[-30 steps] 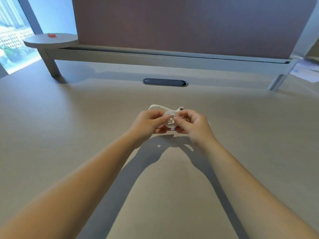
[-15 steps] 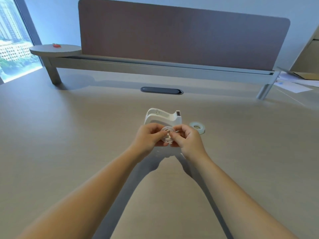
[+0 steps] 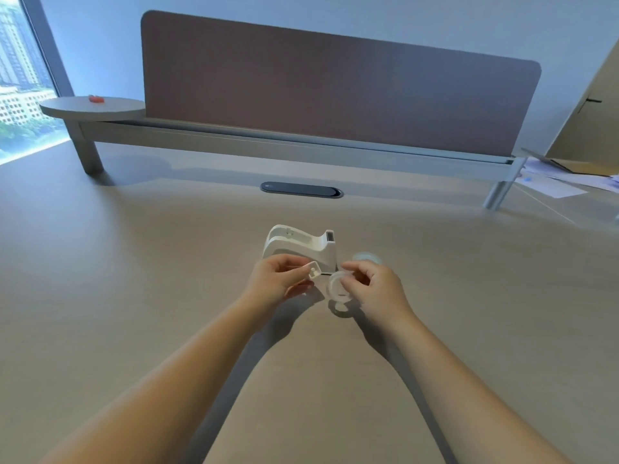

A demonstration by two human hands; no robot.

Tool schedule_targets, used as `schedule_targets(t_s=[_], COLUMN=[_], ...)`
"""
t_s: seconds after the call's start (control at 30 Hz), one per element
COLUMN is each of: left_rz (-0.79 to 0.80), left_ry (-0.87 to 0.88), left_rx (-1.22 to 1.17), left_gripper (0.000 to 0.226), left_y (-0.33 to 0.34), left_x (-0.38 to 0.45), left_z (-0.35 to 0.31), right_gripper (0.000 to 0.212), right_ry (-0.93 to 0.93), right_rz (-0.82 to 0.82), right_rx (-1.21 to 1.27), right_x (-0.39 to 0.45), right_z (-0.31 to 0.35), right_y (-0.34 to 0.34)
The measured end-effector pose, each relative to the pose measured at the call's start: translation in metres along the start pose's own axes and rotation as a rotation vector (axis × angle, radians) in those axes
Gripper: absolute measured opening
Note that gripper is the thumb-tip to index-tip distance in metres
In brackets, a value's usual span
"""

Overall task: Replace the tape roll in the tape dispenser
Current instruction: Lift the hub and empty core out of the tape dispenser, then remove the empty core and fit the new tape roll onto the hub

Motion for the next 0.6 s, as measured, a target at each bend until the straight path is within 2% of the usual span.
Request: schedule_targets(t_s=[0.13,0.23,0.47,0.6], left_rz=[-0.016,-0.004,0.038,0.033], left_ry=[-0.034,-0.048,-0.047,-0.025], left_rx=[0.021,-0.004,-0.049,-0.063], left_gripper=[0.006,0.007,0.008,0.009], left_y=[0.008,0.015,0.028,0.025], left_x=[0.002,0.006,0.015,0.016], left_z=[0.01,0.016,0.02,0.024], right_gripper=[0.005,0.006,0.025,0.035], right_ry=[0.08,0.066,0.046,0.07], right_rz=[0.005,0.032,-0.124,-0.07], right_rx=[-0.137,-0.155,-0.212,-0.292], right_x=[-0.001,-0.002,0.018,0.032], right_z=[-0.021,-0.028,-0.038,-0.044], right_y=[-0.01,-0.014,-0.022,-0.016])
Point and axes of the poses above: each hand's wrist, its own x-axis towards the middle knuckle, its own y-axis out of the palm, z = x × y, the point moved 1 cm from there along x, towards the middle knuckle, and after that the axes turned 9 degrees about -x, right-handed, at the moved point
